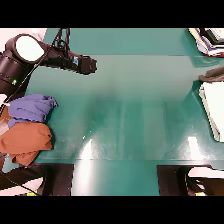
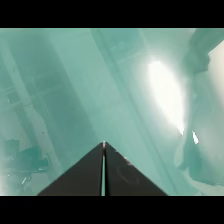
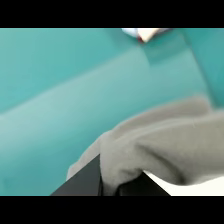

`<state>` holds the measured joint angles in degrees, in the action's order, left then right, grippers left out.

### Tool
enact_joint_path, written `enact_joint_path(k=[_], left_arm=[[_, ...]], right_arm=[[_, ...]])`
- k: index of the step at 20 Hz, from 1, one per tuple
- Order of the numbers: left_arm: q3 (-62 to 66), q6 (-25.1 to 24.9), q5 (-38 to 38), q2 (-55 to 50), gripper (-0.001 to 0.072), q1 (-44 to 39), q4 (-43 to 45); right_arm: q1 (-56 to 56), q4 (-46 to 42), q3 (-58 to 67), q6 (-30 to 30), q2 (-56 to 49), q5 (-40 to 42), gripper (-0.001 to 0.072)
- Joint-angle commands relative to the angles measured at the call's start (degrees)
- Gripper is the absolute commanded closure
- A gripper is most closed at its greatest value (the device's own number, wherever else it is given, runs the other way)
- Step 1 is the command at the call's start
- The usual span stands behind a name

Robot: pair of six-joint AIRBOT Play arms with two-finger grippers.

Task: Fold the shirts.

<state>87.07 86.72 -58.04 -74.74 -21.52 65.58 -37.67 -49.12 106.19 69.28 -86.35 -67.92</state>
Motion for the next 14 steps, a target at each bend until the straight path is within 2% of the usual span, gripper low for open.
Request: enact_joint_path(k=[1,3,6,14], left_arm=[[0.0,-0.1,0.0,0.0,0.0684,0.0,0.1],[0.0,-0.2,-0.1,0.0,0.0684,0.0,0.1],[0.0,-0.2,-0.1,0.0,0.0684,0.0,0.3],[0.0,-2.9,-2.1,0.0,0.0684,0.0,0.4]], right_arm=[[-1.6,-0.6,5.9,1.8,1.2,-3.6,0.0695],[-3.6,-0.7,5.1,2.8,2.7,-6.1,0.0694],[-7.3,-1.1,-2.9,2.8,7.0,-8.2,0.0694],[-16.5,-26.2,-33.0,2.8,22.9,-11.8,0.0691]])
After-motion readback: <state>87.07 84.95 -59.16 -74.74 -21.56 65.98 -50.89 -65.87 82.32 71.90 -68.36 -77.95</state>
